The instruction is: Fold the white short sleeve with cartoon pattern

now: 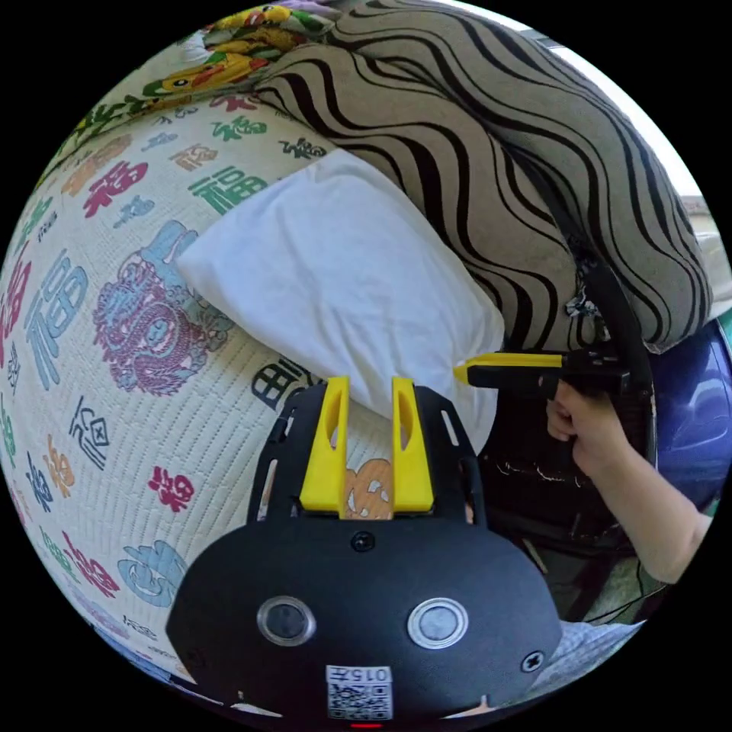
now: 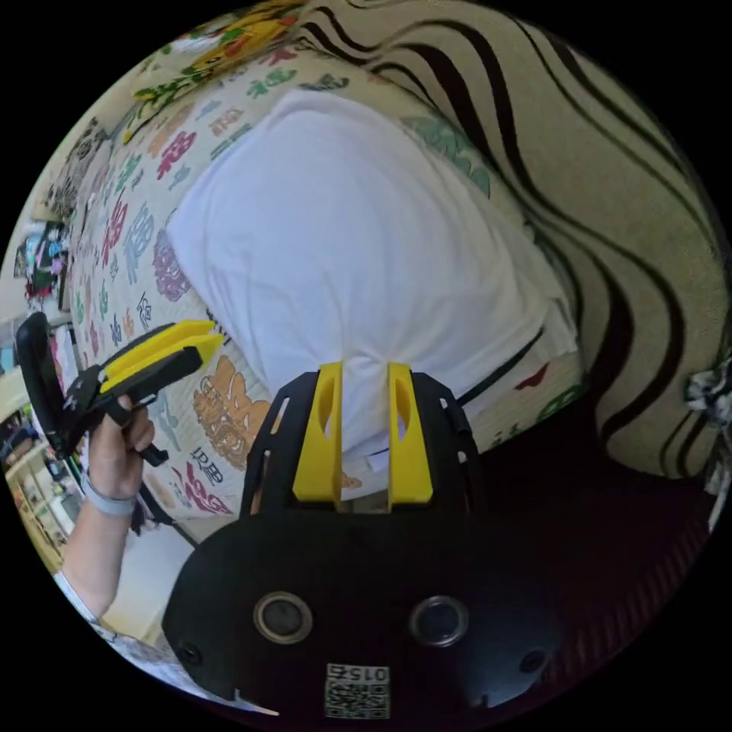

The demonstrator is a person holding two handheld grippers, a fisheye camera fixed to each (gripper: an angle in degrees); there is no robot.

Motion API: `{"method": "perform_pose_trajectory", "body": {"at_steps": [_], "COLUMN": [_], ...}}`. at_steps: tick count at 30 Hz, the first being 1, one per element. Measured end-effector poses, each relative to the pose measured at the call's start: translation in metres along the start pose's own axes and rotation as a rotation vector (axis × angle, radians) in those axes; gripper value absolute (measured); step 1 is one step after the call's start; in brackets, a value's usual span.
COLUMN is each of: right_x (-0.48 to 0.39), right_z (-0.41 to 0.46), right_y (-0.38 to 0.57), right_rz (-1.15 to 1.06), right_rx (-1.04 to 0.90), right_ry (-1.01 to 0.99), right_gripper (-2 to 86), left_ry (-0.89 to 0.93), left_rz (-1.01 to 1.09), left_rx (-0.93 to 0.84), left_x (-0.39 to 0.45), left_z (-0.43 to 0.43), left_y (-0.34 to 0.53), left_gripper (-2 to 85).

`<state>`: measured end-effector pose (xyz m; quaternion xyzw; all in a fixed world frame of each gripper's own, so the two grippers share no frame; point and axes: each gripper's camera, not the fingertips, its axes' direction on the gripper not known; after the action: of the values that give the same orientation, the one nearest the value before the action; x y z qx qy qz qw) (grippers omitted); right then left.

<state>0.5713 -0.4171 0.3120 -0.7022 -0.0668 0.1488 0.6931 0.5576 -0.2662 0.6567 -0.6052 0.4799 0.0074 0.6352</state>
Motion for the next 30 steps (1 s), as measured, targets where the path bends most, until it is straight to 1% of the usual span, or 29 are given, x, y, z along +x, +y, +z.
{"method": "perform_pose_trajectory", "body": {"at_steps": [1,2,3,5,6,7,9,10,11,12,13,15,16,17,18,19,20,22,23,24,25,27,30], "right_x": [0.005,0.014,0.022,0.032,0.036,0.037,0.029,0.024,0.009,-0.014,-0.028,-0.089,-0.103,-0.125,-0.139,-0.142,-0.140,-0.122,-0.104,-0.085,-0.075,-0.045,-0.047], "right_z": [-0.004,-0.014,-0.025,-0.043,-0.059,-0.069,-0.114,-0.126,-0.145,-0.158,-0.161,-0.148,-0.139,-0.116,-0.089,-0.078,-0.062,-0.054,-0.050,-0.046,-0.044,-0.039,-0.033], "right_y": [-0.001,-0.004,-0.004,-0.001,0.005,0.008,0.026,0.031,0.040,0.049,0.054,0.075,0.080,0.090,0.098,0.102,0.108,0.112,0.109,0.103,0.099,0.082,0.064], "right_rz": [-0.001,0.000,-0.006,-0.036,-0.062,-0.078,-0.202,-0.250,-0.361,-0.493,-0.560,-0.828,-0.886,-0.962,-0.987,-0.984,-0.940,-0.856,-0.775,-0.680,-0.635,-0.492,-0.485], "right_rx": [0.020,0.048,0.076,0.116,0.164,0.192,0.341,0.377,0.422,0.420,0.402,0.258,0.205,0.072,-0.082,-0.148,-0.207,-0.197,-0.169,-0.144,-0.136,-0.095,-0.087], "right_ry": [-0.009,-0.036,-0.055,-0.085,-0.118,-0.135,-0.239,-0.275,-0.364,-0.438,-0.468,-0.535,-0.534,-0.562,-0.606,-0.612,-0.611,-0.603,-0.568,-0.522,-0.498,-0.458,-0.393], "right_gripper": [7.6,3.1,0.5,-0.4,-0.7,-0.7,-0.9,-1.0,-1.0,-1.0,-1.0,-0.8,-0.8,-0.6,-0.4,-0.2,0.2,1.4,2.8,4.5,5.1,6.8,7.6], "left_ry": [0.012,0.012,0.006,0.012,0.022,0.044,0.092,0.120,0.147,0.150,0.145,0.113,0.083,0.059,0.046,0.028,0.007,-0.063,-0.095,-0.101,-0.096,-0.075,-0.058], "left_rz": [-0.011,-0.027,-0.032,-0.030,-0.031,-0.020,-0.010,-0.013,-0.026,-0.041,-0.077,-0.155,-0.256,-0.376,-0.443,-0.565,-0.638,-0.670,-0.660,-0.654,-0.633,-0.580,-0.454], "left_rx": [-0.045,-0.054,-0.055,-0.057,-0.047,0.000,0.116,0.211,0.284,0.310,0.342,0.355,0.333,0.286,0.263,0.245,0.245,0.225,0.222,0.227,0.228,0.223,0.220], "left_x": [-0.004,-0.008,-0.010,-0.019,-0.022,-0.028,-0.037,-0.044,-0.053,-0.058,-0.068,-0.086,-0.101,-0.119,-0.128,-0.144,-0.155,-0.163,-0.167,-0.168,-0.171,-0.173,-0.166], "left_z": [0.012,0.019,0.021,0.022,0.019,0.010,-0.014,-0.034,-0.052,-0.060,-0.074,-0.090,-0.095,-0.096,-0.097,-0.101,-0.108,-0.117,-0.121,-0.122,-0.121,-0.114,-0.099], "left_y": [-0.011,-0.018,-0.022,-0.031,-0.031,-0.029,-0.016,-0.001,0.018,0.028,0.049,0.087,0.115,0.144,0.159,0.189,0.214,0.237,0.244,0.246,0.247,0.239,0.216], "left_gripper": [7.9,7.2,6.7,2.0,1.7,0.9,0.2,-0.1,-0.4,-0.5,-0.6,-0.7,-0.7,-0.5,-0.5,-0.2,0.4,2.7,5.5,6.3,8.0,8.7,9.0]}}
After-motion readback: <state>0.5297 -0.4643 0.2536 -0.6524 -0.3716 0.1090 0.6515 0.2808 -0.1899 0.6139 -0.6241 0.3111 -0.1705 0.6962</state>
